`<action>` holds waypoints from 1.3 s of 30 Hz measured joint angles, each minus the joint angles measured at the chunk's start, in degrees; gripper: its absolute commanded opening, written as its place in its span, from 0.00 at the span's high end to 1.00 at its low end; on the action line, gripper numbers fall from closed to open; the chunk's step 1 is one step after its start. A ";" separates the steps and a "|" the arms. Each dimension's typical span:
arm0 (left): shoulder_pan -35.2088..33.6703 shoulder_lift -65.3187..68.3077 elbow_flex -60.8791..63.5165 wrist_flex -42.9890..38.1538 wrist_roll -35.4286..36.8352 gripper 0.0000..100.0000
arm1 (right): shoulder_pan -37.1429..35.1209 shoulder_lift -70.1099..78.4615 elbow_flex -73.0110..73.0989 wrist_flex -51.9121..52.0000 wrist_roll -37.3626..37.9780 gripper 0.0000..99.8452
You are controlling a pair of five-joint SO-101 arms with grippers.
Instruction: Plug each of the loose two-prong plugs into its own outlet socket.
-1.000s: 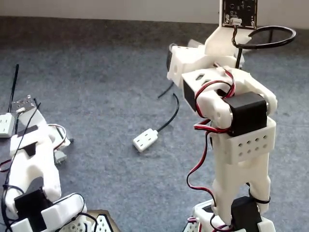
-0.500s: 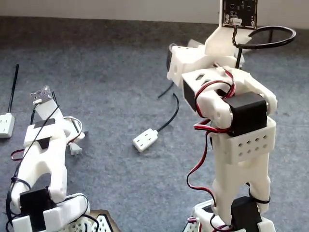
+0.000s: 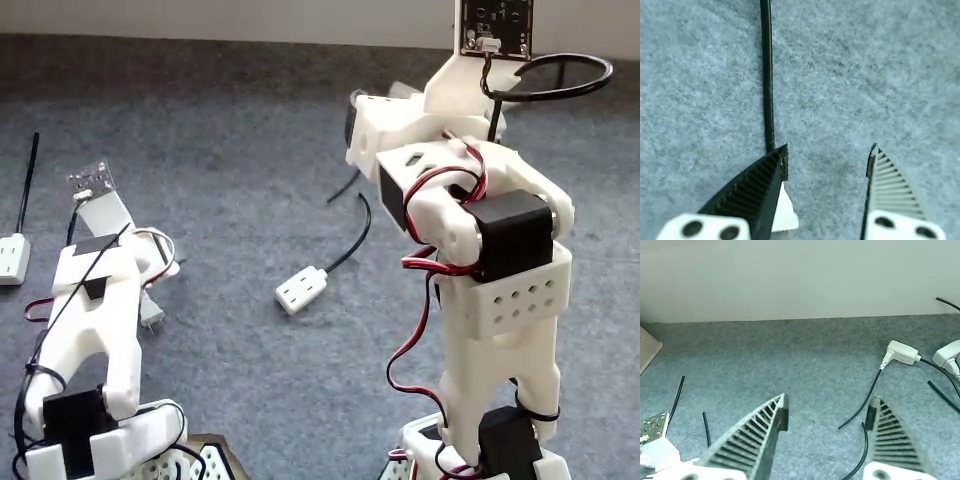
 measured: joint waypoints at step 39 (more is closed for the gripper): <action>-26.90 -0.35 8.88 -3.08 -13.45 0.73 | 0.00 0.00 0.00 -0.97 0.00 0.75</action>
